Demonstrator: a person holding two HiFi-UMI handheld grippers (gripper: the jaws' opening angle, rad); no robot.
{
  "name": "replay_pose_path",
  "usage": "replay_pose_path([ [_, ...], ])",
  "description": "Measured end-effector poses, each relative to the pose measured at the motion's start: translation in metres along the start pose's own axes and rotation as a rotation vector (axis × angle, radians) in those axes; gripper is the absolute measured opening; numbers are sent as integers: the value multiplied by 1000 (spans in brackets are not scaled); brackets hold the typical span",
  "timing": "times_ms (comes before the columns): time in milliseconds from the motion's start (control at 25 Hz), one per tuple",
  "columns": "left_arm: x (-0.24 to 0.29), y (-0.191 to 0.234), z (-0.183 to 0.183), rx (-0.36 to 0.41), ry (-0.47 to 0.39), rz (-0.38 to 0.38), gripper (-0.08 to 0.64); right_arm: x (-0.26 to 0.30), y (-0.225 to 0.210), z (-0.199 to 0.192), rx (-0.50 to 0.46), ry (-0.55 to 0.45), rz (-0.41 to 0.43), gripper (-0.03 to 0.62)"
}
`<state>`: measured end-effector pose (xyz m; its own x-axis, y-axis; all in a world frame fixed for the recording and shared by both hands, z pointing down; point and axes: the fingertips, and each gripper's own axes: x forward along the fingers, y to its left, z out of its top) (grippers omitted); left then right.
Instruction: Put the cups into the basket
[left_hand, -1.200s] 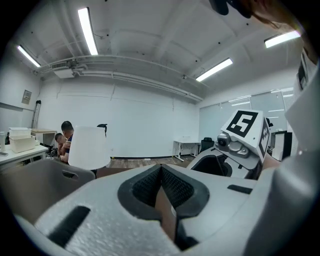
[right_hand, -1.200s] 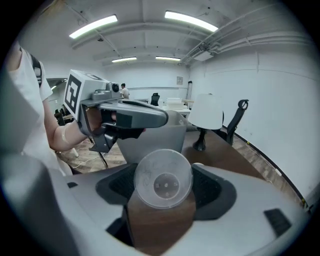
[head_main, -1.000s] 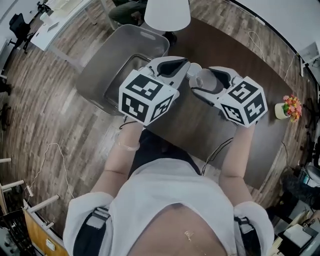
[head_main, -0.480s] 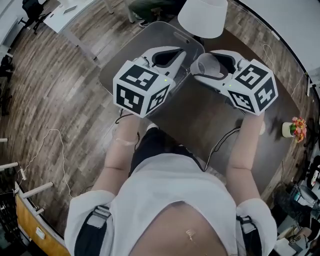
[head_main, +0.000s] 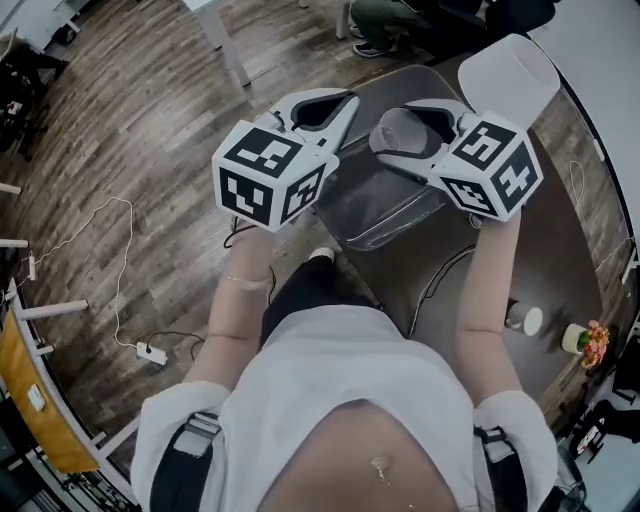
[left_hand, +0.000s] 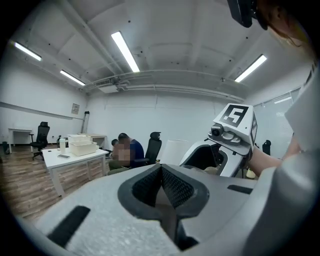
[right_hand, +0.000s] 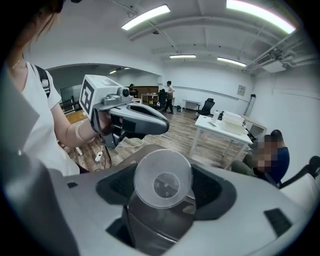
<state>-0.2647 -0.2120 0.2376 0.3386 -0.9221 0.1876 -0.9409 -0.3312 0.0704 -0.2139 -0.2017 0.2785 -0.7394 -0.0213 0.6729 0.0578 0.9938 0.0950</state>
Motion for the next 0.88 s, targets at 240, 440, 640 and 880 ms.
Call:
replay_pose_path([
  [240, -41, 54, -23, -31, 21, 132, 9, 68, 22, 24, -65, 41, 114, 339],
  [440, -57, 85, -55, -42, 66, 191, 9, 123, 39, 4, -95, 133, 216, 339],
  [640, -70, 100, -79, -89, 73, 207, 9, 161, 49, -29, -127, 227, 247, 339],
  [880, -70, 98, -98, -114, 93, 174, 9, 199, 68, -64, -212, 264, 281, 339],
])
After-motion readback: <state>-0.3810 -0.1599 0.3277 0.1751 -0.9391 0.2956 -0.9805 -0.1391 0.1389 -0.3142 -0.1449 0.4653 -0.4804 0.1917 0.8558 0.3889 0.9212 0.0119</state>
